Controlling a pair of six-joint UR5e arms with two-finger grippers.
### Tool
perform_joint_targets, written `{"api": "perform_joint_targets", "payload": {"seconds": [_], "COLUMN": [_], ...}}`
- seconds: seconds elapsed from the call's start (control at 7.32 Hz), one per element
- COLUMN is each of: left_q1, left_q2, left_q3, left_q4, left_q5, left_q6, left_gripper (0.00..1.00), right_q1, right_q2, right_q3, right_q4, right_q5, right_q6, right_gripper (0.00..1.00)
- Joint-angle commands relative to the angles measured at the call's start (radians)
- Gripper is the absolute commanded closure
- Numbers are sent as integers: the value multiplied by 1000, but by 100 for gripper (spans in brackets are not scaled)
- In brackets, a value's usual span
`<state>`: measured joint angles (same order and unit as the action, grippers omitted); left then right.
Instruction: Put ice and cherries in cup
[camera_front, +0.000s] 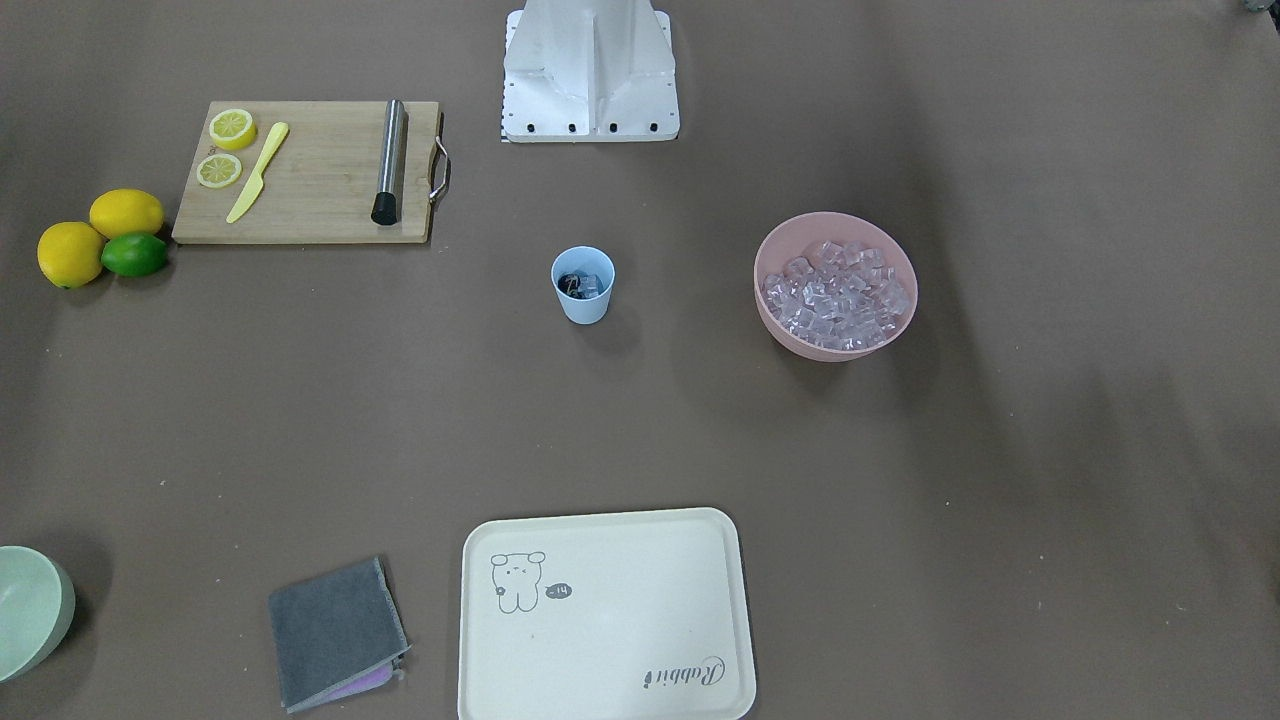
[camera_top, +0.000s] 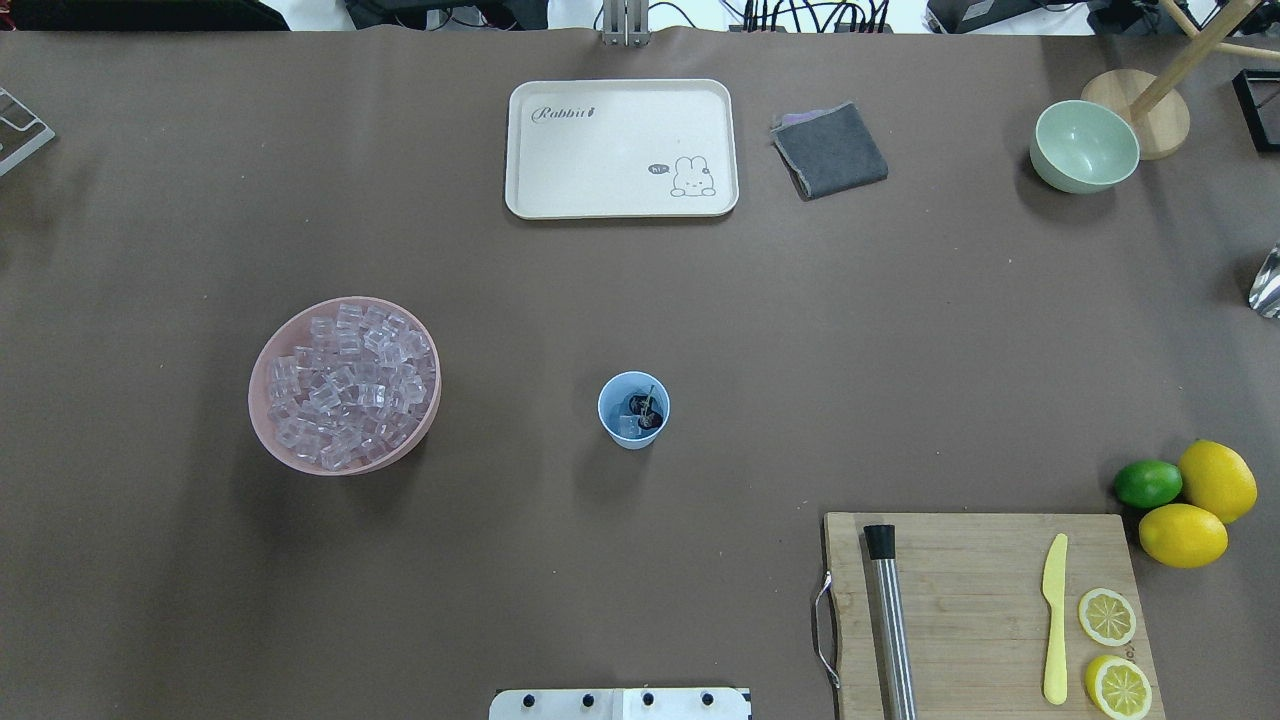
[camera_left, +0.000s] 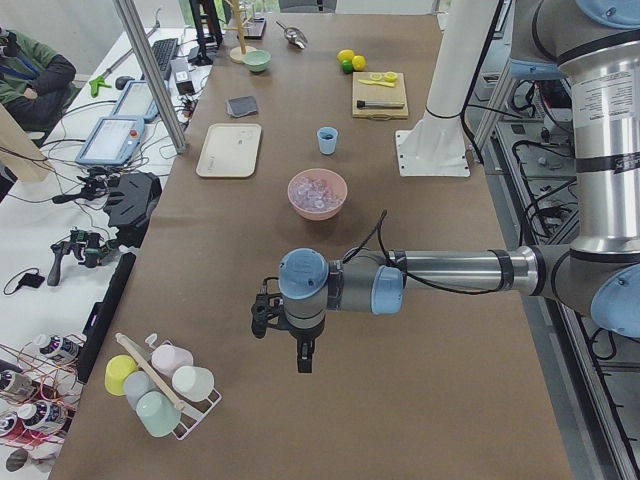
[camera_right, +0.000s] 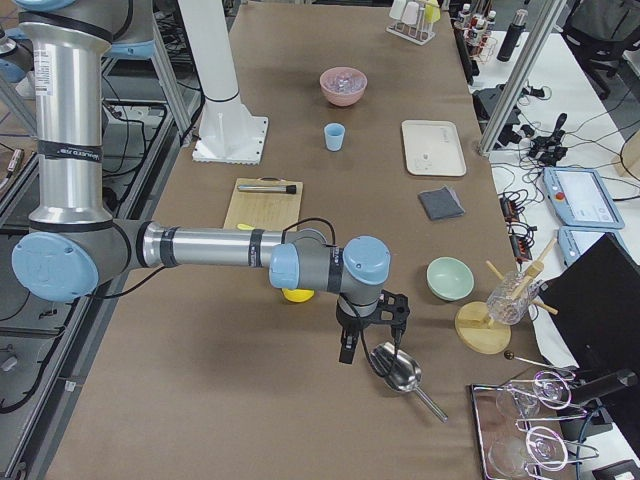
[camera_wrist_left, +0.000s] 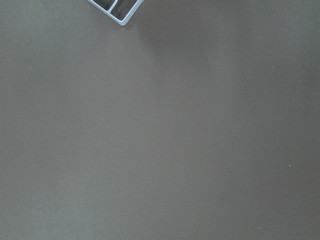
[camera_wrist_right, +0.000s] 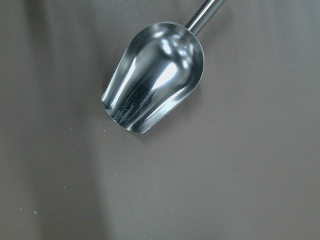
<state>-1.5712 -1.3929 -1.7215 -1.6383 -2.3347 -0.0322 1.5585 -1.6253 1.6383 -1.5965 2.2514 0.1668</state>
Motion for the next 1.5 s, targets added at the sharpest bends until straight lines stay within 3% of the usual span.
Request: {"api": "perform_joint_targets", "payload": {"seconds": [0.0, 1.37], "left_q1": [0, 2], "left_q2": [0, -1], "left_q3": [0, -1], "left_q4": [0, -2], "left_q5": [0, 0], "left_q6": [0, 3], "left_gripper": [1, 1], "right_q1": [0, -1], "right_q2": [-8, -7], "right_q3": [21, 55], "right_q4": [3, 3], "right_q5": [4, 13], "right_q6": [17, 17], "right_gripper": [0, 0]}}
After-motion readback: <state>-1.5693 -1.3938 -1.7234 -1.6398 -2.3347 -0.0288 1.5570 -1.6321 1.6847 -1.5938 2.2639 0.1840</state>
